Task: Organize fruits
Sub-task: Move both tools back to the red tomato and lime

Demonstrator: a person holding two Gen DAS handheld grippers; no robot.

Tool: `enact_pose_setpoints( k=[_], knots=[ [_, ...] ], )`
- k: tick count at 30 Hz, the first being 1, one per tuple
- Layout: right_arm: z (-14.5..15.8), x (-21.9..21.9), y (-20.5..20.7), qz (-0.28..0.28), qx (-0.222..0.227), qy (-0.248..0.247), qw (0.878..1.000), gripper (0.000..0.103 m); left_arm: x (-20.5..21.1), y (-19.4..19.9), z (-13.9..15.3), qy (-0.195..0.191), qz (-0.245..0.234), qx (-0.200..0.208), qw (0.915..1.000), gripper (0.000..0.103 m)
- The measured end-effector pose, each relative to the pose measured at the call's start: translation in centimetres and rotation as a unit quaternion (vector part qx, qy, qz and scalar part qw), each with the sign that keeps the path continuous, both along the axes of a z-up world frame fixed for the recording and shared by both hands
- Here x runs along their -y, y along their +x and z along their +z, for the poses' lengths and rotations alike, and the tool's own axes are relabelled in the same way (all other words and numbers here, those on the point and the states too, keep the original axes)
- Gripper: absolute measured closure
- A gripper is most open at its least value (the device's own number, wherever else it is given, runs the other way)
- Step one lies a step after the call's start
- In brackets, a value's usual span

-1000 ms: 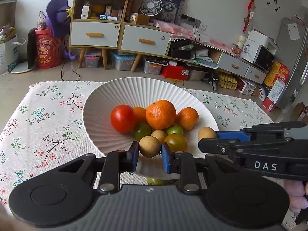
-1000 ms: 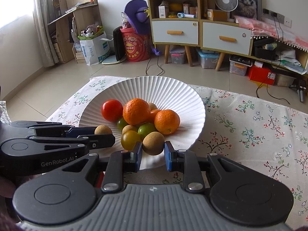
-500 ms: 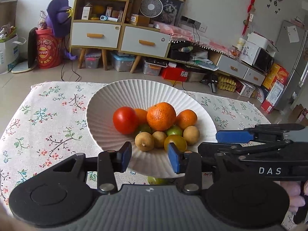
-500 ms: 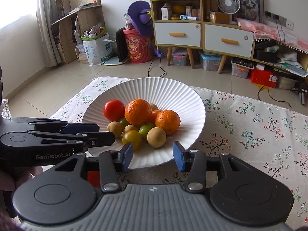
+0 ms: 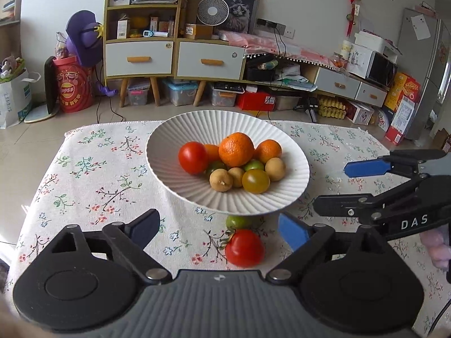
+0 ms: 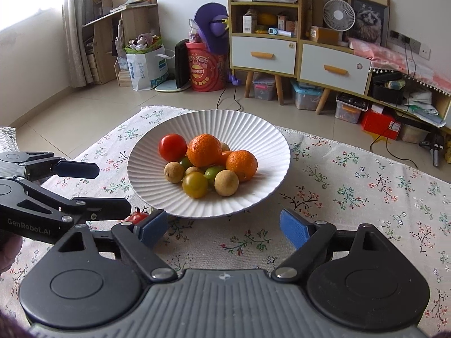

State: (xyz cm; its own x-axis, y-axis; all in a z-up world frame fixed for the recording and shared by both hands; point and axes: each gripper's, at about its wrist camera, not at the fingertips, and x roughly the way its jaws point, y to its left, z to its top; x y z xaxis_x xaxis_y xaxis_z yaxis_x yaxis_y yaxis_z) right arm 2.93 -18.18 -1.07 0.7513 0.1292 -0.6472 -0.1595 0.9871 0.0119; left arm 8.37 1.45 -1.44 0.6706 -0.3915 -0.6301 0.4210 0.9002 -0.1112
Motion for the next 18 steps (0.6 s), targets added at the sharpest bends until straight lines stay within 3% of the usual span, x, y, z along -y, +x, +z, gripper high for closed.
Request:
enact_pose_setpoints(
  k=[2,8,14,18],
  knots=[
    [-0.2,0.0,-0.4,-0.001,-0.001,-0.004,1.0,0.011,0.0,-0.3,-0.4,0.011,0.008,-0.001,0.9999,0.007],
    [-1.2,-0.2,-0.9,-0.001,-0.009,-0.021,1.0,0.005,0.1,-0.6,-1.7,0.038,0.014,-0.014,0.9991,0.007],
    [-2.1,-0.6,-0.8,0.0,-0.015,-0.033,0.999,0.004,0.0,-0.6,-3.2,0.035,0.023,-0.018,0.999,0.007],
    [-2.3,-0.9,-0.7,0.003,-0.011,-0.033,0.999,0.003,0.4,-1.2,-4.0,0.019,0.001,-0.026,0.9995,0.011]
  ],
)
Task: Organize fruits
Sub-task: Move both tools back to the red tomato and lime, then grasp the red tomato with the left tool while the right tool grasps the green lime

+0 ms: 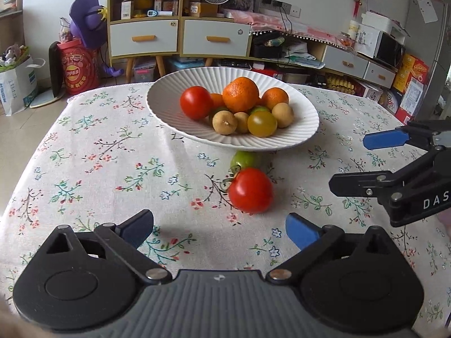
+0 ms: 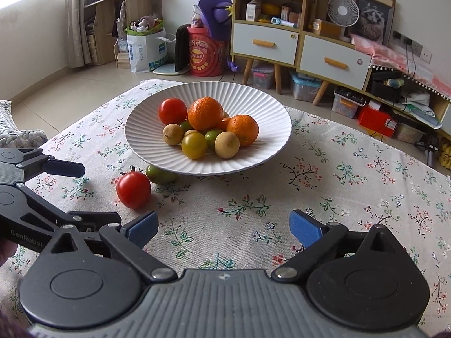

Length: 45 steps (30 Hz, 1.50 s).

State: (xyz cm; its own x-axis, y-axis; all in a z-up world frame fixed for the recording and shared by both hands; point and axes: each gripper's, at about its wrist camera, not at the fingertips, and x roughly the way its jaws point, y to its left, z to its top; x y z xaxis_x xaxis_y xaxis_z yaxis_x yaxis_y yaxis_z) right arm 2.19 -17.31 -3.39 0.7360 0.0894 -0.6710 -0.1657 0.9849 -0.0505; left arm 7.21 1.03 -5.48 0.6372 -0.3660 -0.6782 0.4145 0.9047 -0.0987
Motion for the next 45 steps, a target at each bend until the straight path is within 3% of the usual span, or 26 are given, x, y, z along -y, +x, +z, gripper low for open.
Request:
enact_pose_setpoints(
  k=[8,10,12,13,23,28,37,45],
  knots=[
    [-0.8,0.4,0.5,-0.008,-0.004,0.01,1.0,0.003,1.4,0.3,-0.1,-0.005,-0.024,0.006,0.9997,0.036],
    [-0.8,0.4,0.7,-0.011,-0.008,0.009,1.0,0.003,1.5,0.5,-0.1,-0.003,-0.028,0.01,0.9996,0.045],
    [-0.7,0.4,0.8,-0.012,-0.006,0.011,1.0,0.003,1.4,0.7,0.0,-0.004,-0.031,0.008,0.9995,0.068],
    [-0.6,0.3,0.9,-0.013,-0.005,0.011,1.0,0.003,1.3,0.8,0.1,-0.007,-0.031,0.004,0.9995,0.07],
    [-1.4,-2.3,1.8,0.001,-0.019,0.026,0.999,0.006,-1.8,-0.2,0.4,0.008,-0.024,-0.006,0.9997,0.071],
    [-2.0,-3.8,2.5,0.0,-0.031,0.027,0.999,0.018,-3.9,-0.8,0.3,0.008,-0.009,-0.007,0.9999,0.071],
    [-2.2,-5.6,3.0,-0.003,-0.012,0.001,1.0,0.039,-5.4,-1.1,0.3,0.0,-0.008,-0.005,1.0,0.07],
    [-1.9,-5.9,3.5,-0.007,-0.01,0.0,1.0,0.071,-5.5,-1.0,0.2,-0.003,-0.011,-0.006,0.9999,0.07]
  ],
)
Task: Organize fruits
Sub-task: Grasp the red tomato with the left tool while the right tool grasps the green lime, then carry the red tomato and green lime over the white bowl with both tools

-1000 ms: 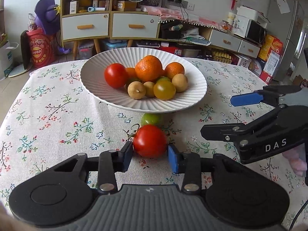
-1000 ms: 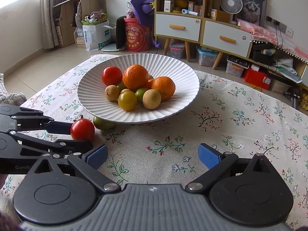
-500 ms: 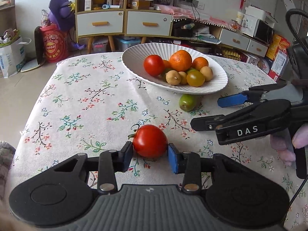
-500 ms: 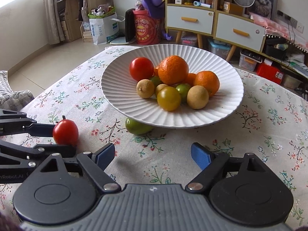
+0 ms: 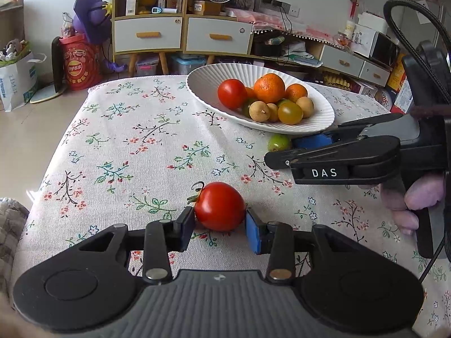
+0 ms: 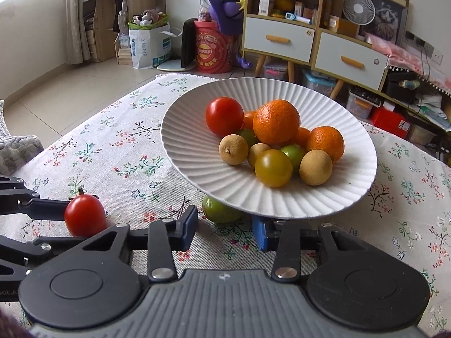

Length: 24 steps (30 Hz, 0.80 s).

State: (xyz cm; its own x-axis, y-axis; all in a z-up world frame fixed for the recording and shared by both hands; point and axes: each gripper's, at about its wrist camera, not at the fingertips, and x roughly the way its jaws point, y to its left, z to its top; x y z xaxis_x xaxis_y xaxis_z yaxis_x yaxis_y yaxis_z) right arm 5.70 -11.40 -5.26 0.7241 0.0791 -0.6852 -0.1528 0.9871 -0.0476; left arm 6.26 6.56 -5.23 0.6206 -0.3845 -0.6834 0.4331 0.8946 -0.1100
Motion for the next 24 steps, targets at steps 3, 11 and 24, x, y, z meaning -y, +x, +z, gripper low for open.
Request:
enact_pose_setpoints(
  k=[3,11,24],
  knots=[
    [0.1,0.1,0.0,0.003,-0.002,-0.001,1.0,0.072,-0.2,0.0,0.0,0.0,0.0,0.0,1.0,0.07],
    [0.2,0.1,-0.5,0.015,-0.015,0.005,1.0,0.072,0.0,0.0,0.1,0.003,0.005,-0.002,1.0,0.07],
    [0.8,1.1,-2.3,0.039,-0.03,0.013,0.999,0.072,-0.1,0.2,0.4,-0.006,0.02,-0.017,0.9996,0.071]
  ],
)
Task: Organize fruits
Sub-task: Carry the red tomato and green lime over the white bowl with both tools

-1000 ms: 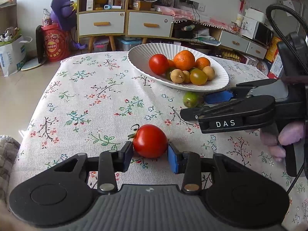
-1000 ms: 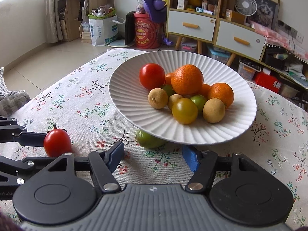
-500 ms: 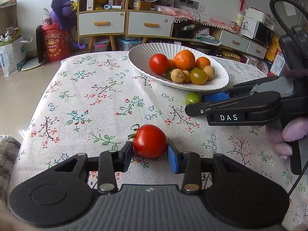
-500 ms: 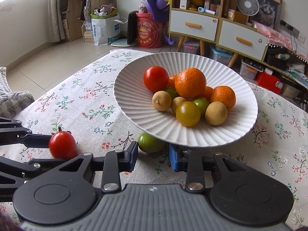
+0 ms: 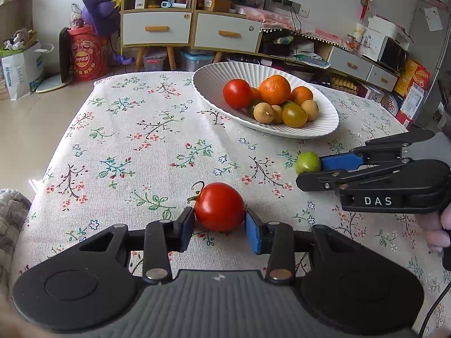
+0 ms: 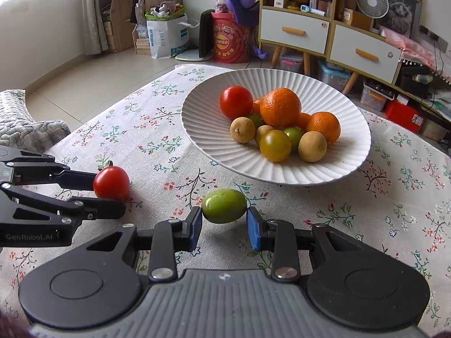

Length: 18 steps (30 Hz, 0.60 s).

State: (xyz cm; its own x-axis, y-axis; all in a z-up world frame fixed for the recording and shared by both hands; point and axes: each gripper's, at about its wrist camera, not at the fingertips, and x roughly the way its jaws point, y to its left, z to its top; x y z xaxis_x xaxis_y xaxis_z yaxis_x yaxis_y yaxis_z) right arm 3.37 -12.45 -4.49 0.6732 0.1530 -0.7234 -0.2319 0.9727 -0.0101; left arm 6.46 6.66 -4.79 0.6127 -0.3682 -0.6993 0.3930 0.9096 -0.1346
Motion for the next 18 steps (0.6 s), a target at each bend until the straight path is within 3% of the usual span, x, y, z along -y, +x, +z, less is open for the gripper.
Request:
enact_pose_setpoints(
  k=[18],
  knots=[
    [1.2,4.0,-2.5,-0.022,0.016,0.017,0.999,0.072,3.3,-0.7,1.6,-0.005,-0.012,0.01,0.9999,0.071]
  ],
)
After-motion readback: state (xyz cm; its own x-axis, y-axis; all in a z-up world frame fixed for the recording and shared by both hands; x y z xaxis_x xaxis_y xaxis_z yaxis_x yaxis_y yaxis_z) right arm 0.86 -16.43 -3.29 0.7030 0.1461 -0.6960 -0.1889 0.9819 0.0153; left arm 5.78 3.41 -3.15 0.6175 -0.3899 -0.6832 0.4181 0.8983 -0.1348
